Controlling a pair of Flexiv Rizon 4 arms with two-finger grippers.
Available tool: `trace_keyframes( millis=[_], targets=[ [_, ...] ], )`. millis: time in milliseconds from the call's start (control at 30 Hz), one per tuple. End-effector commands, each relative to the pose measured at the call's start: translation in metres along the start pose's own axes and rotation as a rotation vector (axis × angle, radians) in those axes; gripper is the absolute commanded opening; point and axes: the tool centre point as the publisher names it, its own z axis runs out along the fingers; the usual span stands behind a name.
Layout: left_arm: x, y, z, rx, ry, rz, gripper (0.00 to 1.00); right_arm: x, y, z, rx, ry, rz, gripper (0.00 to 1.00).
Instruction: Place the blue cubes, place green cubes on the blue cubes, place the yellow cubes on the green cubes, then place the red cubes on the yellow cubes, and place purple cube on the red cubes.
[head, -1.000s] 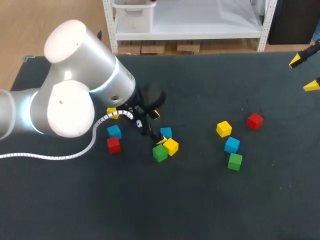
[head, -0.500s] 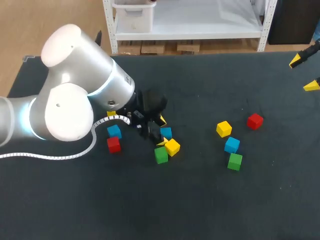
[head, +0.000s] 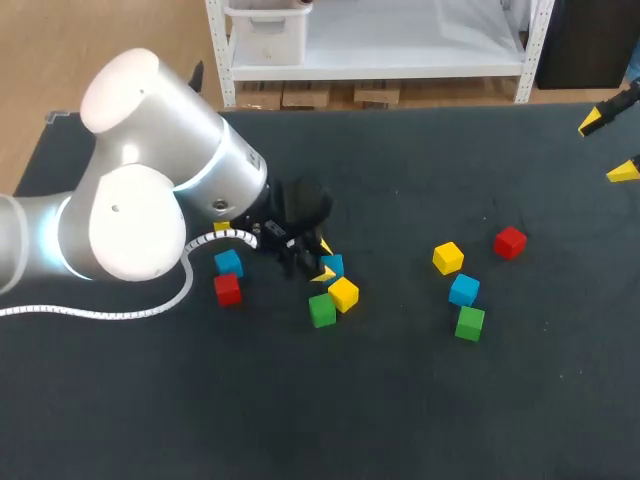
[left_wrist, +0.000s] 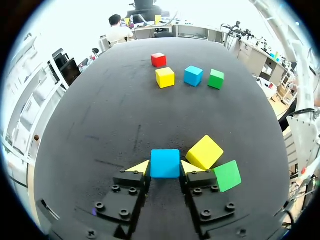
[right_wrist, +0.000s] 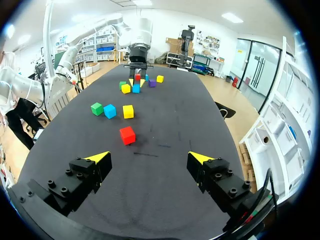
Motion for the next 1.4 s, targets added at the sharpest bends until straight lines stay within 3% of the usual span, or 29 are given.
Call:
trace_keyframes(
  millis=[33,467,667,933,1400],
  targets=[
    [0.0,0.002,-0.002,-0.005,-0.011,0.005,0.0,-0.001,0.002,0.0,0.004,0.001,-0.001,1.0],
    [-0.03,0.026,0.001,-0.017,-0.076,0.054,0.0,-0.001,0.002,0.0,0.004,0.001,-0.001,1.0],
    [-0.04,0.04,0.007,-0.033,-0.065,0.083,0.0,-0.001,0.002,0.0,0.004,0.001,-0.001,1.0],
    [-0.045,0.051,0.011,-0.033,-0.055,0.109,0.0,-0.001,0.002,0.0,0.004,0.001,-0.001,1.0],
    [-0.039,0.052,0.019,-0.015,-0.038,0.096,0.0,-0.001,0.002,0.0,0.004,0.001,-0.001,1.0]
  ],
)
